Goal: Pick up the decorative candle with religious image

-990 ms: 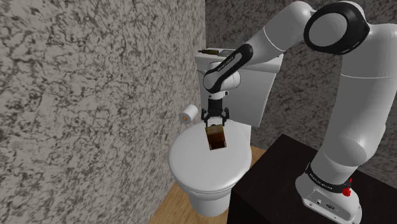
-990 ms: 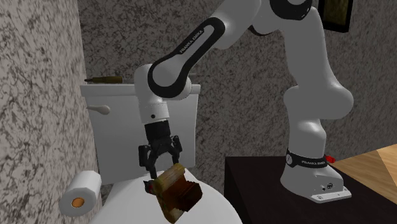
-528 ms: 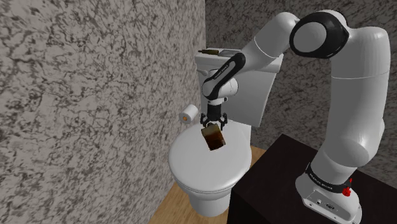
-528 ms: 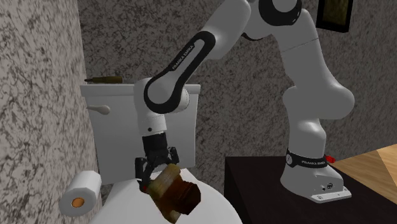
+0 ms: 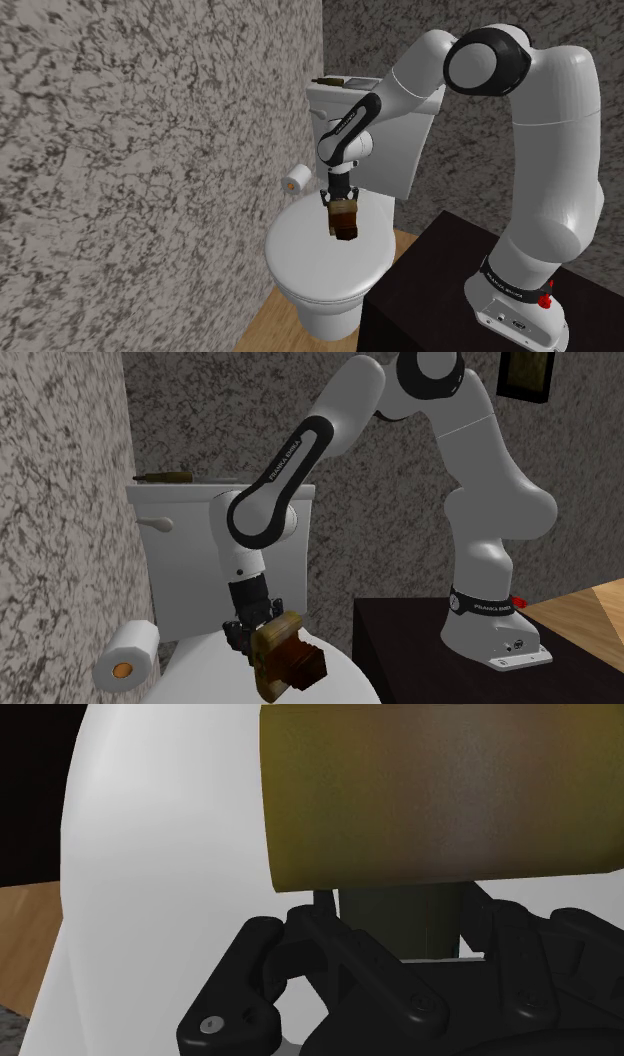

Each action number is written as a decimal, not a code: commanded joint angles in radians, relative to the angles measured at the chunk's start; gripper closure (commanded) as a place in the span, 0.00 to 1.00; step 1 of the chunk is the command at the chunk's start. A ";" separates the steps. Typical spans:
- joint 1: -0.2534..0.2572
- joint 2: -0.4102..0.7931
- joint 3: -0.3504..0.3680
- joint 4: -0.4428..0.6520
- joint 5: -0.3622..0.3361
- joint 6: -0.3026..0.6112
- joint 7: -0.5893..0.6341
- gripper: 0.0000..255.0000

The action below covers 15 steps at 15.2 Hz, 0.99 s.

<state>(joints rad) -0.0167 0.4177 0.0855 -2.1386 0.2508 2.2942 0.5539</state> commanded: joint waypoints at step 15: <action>-0.001 -0.111 -0.001 -0.011 -0.009 -0.101 0.022 1.00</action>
<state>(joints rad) -0.0180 0.3192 0.0841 -2.1498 0.2430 2.2042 0.5730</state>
